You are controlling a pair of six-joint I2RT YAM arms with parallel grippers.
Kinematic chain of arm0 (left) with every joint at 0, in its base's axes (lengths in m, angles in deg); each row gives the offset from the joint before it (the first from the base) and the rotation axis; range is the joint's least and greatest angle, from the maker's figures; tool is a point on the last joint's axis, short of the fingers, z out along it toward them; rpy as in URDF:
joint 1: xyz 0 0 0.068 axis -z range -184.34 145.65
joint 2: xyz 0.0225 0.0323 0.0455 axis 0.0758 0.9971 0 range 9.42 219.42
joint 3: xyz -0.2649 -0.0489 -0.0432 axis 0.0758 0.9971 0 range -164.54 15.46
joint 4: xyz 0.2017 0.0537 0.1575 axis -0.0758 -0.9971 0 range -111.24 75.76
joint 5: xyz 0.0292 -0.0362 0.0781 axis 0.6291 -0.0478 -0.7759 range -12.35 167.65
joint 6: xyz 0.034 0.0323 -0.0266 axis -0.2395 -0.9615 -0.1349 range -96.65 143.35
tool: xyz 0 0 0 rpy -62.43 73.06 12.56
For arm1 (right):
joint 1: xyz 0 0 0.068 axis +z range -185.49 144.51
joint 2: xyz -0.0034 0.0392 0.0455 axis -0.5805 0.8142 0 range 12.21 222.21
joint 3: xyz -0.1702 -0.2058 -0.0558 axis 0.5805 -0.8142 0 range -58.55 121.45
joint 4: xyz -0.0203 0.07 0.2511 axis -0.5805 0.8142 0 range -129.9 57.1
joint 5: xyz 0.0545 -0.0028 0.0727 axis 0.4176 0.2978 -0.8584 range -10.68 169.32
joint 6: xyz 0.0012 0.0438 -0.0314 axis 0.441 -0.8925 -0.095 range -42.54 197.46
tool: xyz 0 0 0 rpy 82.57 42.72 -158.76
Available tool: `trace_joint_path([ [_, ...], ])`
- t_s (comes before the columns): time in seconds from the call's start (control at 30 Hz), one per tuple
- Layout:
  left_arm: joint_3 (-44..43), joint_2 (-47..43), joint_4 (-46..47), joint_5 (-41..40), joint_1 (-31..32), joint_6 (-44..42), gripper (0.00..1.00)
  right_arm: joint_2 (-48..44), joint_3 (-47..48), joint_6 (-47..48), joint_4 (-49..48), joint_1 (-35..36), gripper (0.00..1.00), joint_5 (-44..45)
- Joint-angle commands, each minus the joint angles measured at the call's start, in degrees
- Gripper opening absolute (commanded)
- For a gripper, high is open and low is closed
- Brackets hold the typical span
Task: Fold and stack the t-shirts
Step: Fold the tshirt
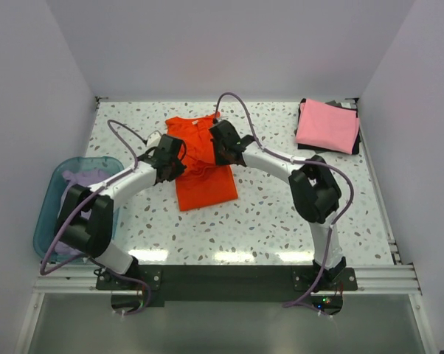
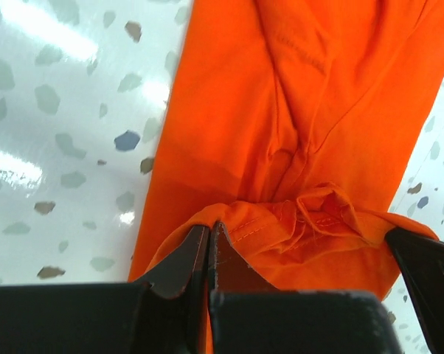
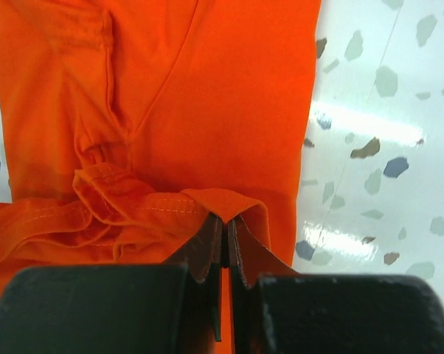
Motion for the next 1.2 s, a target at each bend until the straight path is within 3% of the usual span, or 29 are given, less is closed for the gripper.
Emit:
trace_joint_path([
  [0.0, -4.97, 2.84, 4.05, 1.87, -1.77, -2.53, 0.0, 2.21, 5.08, 1.39, 0.5, -1.35, 0.0, -1.63],
  [0.1, -7.26, 5.48, 4.32, 2.49, -2.92, -2.8, 0.0, 3.8, 7.9, 1.66, 1.39, -2.49, 0.01, -2.69],
  [0.2, -9.29, 7.68, 5.02, 2.93, -4.32, -3.67, 0.0, 5.55, 10.01, 2.71, 0.95, -3.99, 0.09, -4.53],
  [0.3, -11.74, 10.49, 5.2, 5.12, -6.6, -4.73, 0.0, 7.66, 13.96, 3.59, 2.7, -5.57, 0.27, -6.64],
  [0.33, -12.27, 10.94, 4.85, 6.69, -7.22, -4.91, 0.09, 8.02, 16.23, 3.94, 4.36, -6.1, 0.4, -7.08],
  [0.37, -12.54, 11.2, 5.63, 7.67, -8.44, -5.35, 0.19, 8.46, 17.04, 4.38, 5.16, -6.27, 0.47, -7.17],
  [0.4, -12.11, 10.94, 6.33, 8.46, -8.98, -5.87, 0.33, 8.11, 17.39, 4.73, 5.43, -6.45, 0.54, -7.26],
  [0.43, -11.58, 10.42, 7.64, 10.21, -9.51, -6.49, 0.53, 7.41, 16.87, 5.08, 5.25, -6.63, 0.63, -7.0],
  [0.53, -10.35, 7.61, 9.85, 10.84, -10.92, -8.86, 0.65, 4.08, 14.16, 5.88, 4.73, -6.63, 0.67, -6.29],
  [0.6, -10.26, 5.68, 9.16, 10.58, -10.92, -9.83, 0.67, 0.91, 11.7, 5.61, 3.76, -6.71, 0.63, -6.47],
  [0.73, -8.6, 1.9, 4.94, 6.99, -9.96, -9.66, 0.64, -3.83, 1.95, 4.47, -0.27, -5.75, 0.52, -7.88],
  [0.8, -6.66, -0.22, 3.97, 5.31, -8.29, -9.66, 0.53, -4.89, -1.39, 3.94, -1.95, -5.05, 0.39, -9.44],
  [1.0, -4.02, 1.97, 3.17, 4.59, -1.52, -6.93, 0.13, 0.62, 2.44, 3.86, -2.39, -3.82, 0.29, -12.44],
  [1.1, -4.81, 5.4, 4.22, 5.83, -1.25, -6.32, 0.03, 3.44, 6.13, 3.68, -1.26, -3.9, 0.27, -13.85],
  [1.17, -6.65, 7.85, 5.46, 5.57, -1.34, -6.84, 0.02, 6.25, 8.42, 3.68, -0.73, -3.9, 0.27, -14.03],
])
